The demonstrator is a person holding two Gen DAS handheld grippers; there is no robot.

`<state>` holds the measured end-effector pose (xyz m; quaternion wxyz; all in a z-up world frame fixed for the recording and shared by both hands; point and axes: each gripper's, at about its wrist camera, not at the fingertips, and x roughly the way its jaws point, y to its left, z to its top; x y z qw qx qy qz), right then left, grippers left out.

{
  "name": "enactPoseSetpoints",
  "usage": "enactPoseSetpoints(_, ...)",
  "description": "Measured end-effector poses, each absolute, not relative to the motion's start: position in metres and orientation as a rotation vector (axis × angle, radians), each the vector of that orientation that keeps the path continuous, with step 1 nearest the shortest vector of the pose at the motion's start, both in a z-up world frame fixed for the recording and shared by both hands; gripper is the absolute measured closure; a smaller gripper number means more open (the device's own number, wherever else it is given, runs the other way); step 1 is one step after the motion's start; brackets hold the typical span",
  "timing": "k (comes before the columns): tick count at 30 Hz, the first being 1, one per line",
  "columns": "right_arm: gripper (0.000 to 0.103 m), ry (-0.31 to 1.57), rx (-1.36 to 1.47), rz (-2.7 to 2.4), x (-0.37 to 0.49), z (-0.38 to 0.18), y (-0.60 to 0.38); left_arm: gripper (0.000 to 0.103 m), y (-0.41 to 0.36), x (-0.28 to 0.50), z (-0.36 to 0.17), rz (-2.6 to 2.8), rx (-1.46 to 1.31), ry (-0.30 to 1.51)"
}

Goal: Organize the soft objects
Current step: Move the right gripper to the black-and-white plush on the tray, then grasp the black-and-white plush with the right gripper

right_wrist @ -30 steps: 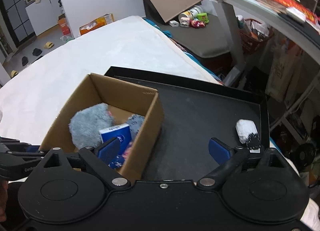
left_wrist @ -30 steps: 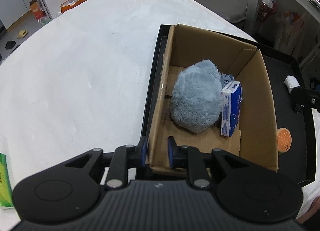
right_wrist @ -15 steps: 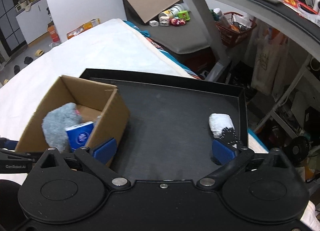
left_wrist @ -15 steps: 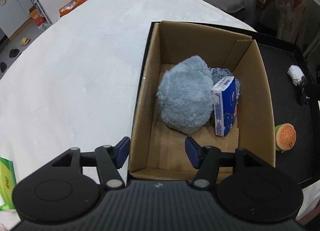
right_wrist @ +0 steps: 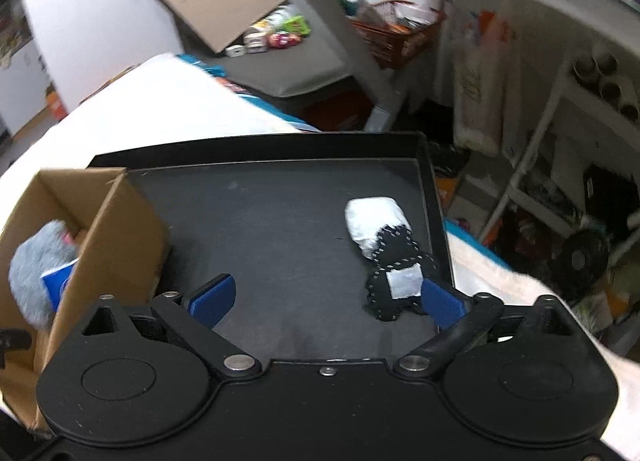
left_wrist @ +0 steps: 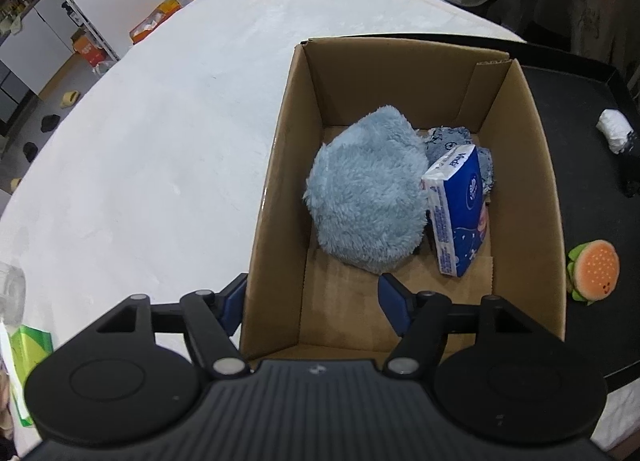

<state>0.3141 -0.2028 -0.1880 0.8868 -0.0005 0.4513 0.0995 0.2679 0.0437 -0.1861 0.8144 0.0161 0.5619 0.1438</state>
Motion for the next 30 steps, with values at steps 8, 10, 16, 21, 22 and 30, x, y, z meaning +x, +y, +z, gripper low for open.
enactPoseSetpoints(8, 0.018, 0.915, -0.039, 0.182, 0.324, -0.205, -0.203, 0.035, 0.04, 0.275, -0.189, 0.36, 0.068, 1.206)
enactPoseSetpoints(10, 0.02, 0.916, -0.048, 0.179, 0.327, -0.209, -0.204, 0.035, 0.038, 0.277, -0.19, 0.366, 0.081, 1.213)
enactPoseSetpoints(16, 0.026, 0.941, -0.062, 0.165, 0.334, -0.219, -0.208, 0.035, 0.033, 0.284, -0.196, 0.382, 0.109, 1.234)
enactPoseSetpoints(21, 0.036, 0.943, -0.048, 0.157, 0.338, -0.221, -0.212, 0.035, 0.031, 0.287, -0.196, 0.399, 0.125, 1.244)
enactPoseSetpoints(22, 0.039, 0.946, -0.053, 0.157, 0.339, -0.222, -0.212, 0.034, 0.03, 0.289, -0.196, 0.4, 0.127, 1.245)
enactPoseSetpoints(30, 0.071, 0.966, -0.111, 0.12, 0.338, -0.227, -0.214, 0.034, 0.028, 0.288, -0.195, 0.401, 0.136, 1.244)
